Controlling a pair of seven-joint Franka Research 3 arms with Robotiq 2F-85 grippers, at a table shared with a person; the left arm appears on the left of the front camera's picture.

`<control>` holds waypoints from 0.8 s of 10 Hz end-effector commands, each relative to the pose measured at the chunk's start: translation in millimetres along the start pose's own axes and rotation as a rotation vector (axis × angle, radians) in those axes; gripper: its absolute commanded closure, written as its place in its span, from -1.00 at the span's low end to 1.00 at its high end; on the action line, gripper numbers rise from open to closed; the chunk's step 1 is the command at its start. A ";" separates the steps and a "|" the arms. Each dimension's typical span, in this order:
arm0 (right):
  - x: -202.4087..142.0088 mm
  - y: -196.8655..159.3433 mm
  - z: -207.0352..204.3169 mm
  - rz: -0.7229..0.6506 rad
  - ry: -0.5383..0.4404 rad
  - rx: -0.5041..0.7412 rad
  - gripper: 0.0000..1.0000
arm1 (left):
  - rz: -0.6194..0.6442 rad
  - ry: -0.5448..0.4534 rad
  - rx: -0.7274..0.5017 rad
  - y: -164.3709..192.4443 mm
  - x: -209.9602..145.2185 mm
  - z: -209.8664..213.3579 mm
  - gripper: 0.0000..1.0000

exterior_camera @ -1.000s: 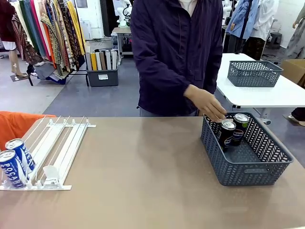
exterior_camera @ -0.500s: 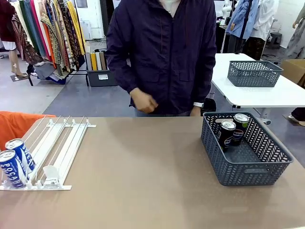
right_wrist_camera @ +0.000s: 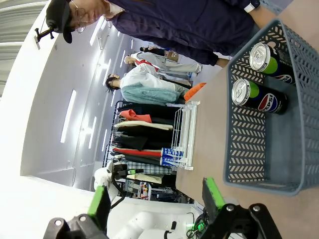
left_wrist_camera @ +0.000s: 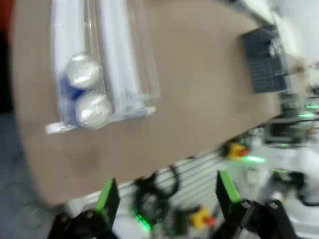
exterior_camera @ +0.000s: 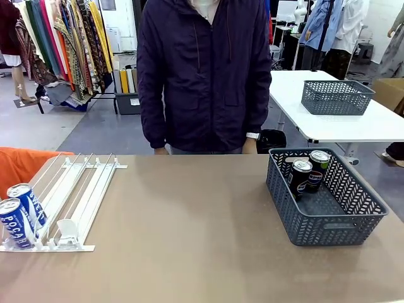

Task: Retrieve and store the cans from the dispenser.
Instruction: Pick up one can from the Automatic Can Dispenser and place it in the middle of the table.

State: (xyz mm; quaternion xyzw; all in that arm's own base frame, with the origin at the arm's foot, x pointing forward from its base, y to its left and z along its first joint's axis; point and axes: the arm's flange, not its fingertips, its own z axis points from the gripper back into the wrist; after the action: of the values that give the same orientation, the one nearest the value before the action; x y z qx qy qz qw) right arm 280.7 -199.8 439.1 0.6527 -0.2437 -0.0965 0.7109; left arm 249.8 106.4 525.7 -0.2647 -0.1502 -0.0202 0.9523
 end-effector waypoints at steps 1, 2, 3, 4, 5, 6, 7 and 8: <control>-0.6 1.6 0.8 0.016 0.008 0.003 -1.00 | -0.055 0.148 0.425 -14.2 -14.6 -25.3 -1.00; -0.6 1.6 0.8 0.016 0.008 0.003 -1.00 | -0.036 0.099 0.515 -17.6 -8.1 -29.3 -1.00; -0.6 1.6 0.8 0.016 0.008 0.003 -1.00 | -0.024 0.047 0.564 -19.1 1.3 -34.7 -1.00; -0.6 1.6 0.8 0.016 0.008 0.003 -1.00 | -0.046 0.051 0.334 -20.2 8.8 0.5 -1.00; -0.6 1.6 0.8 0.016 0.008 0.003 -1.00 | -0.046 0.051 0.334 -20.2 8.8 0.5 -1.00; -0.6 1.6 0.8 0.016 0.008 0.003 -1.00 | -0.046 0.051 0.334 -20.2 8.8 0.5 -1.00; -0.6 1.6 0.8 0.016 0.008 0.003 -1.00 | -0.046 0.051 0.334 -20.2 8.8 0.5 -1.00; -0.6 1.6 0.8 0.016 0.008 0.003 -1.00 | -0.046 0.051 0.334 -20.2 8.8 0.5 -1.00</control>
State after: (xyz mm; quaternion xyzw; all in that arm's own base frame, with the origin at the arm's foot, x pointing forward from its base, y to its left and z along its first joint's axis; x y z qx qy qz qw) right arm 280.6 -199.8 439.0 0.6527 -0.2437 -0.0965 0.7108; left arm 258.8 92.3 538.0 -0.0997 -0.1336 -0.0306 0.9855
